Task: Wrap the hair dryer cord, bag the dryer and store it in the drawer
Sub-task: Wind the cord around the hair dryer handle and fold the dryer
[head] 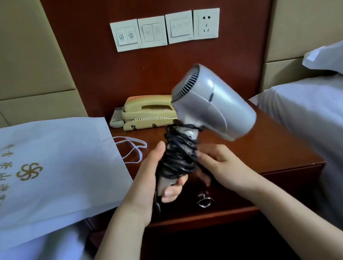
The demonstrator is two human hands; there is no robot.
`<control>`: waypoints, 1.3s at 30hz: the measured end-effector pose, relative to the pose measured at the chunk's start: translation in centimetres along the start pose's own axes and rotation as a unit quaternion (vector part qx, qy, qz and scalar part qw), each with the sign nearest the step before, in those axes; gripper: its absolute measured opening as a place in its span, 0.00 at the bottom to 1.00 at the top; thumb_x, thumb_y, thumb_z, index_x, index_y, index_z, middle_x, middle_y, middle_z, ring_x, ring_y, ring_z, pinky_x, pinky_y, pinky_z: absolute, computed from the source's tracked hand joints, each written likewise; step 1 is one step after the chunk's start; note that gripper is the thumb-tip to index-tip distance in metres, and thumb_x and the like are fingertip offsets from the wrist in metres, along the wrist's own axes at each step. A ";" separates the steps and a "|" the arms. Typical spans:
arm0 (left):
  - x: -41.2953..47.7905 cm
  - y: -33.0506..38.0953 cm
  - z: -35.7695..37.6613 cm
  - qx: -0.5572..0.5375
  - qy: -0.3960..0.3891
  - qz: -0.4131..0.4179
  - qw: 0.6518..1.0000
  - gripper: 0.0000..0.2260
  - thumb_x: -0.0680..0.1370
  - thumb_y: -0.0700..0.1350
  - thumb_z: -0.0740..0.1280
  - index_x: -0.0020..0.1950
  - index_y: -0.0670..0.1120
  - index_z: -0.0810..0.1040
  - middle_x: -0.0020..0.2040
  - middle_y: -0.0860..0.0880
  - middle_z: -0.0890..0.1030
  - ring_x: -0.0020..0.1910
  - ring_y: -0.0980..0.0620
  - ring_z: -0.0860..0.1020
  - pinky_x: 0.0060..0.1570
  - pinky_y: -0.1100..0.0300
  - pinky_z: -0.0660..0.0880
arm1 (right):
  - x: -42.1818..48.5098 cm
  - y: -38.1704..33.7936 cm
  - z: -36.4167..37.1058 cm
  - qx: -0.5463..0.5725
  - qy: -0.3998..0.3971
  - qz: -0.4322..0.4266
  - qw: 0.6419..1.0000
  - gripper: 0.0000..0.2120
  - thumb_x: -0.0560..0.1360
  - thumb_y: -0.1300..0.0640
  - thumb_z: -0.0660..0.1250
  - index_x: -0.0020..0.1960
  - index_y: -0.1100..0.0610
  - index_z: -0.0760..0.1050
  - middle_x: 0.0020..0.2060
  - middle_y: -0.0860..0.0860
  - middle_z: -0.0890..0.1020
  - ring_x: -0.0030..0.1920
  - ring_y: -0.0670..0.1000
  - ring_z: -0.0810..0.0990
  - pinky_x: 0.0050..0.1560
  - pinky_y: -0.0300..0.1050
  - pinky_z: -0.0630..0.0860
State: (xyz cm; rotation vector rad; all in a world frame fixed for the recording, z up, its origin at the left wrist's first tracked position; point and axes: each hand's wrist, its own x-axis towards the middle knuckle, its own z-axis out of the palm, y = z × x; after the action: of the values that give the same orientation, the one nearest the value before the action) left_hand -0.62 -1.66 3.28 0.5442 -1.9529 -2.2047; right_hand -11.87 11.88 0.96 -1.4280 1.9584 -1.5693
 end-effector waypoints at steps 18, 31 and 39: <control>1.6 -0.9 1.0 -0.075 0.126 0.017 0.989 0.15 0.78 0.55 0.59 0.48 0.44 0.75 0.30 0.46 0.71 0.13 0.56 0.66 0.12 0.67 0.58 | -1.5 -1.8 0.2 -0.066 0.086 -0.013 0.994 0.01 0.74 0.60 0.67 0.46 0.55 0.76 0.39 0.47 0.81 0.26 0.52 0.79 0.30 0.47 0.78; 2.5 -1.3 2.0 -0.060 0.060 0.009 0.996 0.10 0.81 0.50 0.55 0.53 0.48 0.73 0.19 0.47 0.72 0.12 0.54 0.66 0.13 0.65 0.59 | -1.2 -2.1 -0.8 0.120 0.159 -0.004 0.980 0.02 0.76 0.60 0.64 0.46 0.55 0.73 0.23 0.53 0.77 0.20 0.48 0.71 0.23 0.37 0.68; 0.0 -1.7 3.2 -0.342 -0.037 -0.013 0.939 0.20 0.72 0.61 0.59 0.40 0.44 0.75 0.24 0.49 0.69 0.14 0.59 0.62 0.14 0.70 0.55 | -1.2 -2.7 -1.0 0.105 0.136 -0.077 0.982 0.04 0.73 0.55 0.67 0.41 0.54 0.73 0.23 0.47 0.73 0.25 0.45 0.70 0.29 0.36 0.68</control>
State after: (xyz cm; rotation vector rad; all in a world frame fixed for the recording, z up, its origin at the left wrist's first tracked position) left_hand -1.57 1.60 1.94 0.3754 -1.0640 -2.7220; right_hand -10.56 13.61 3.18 -1.3680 1.7844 -2.0692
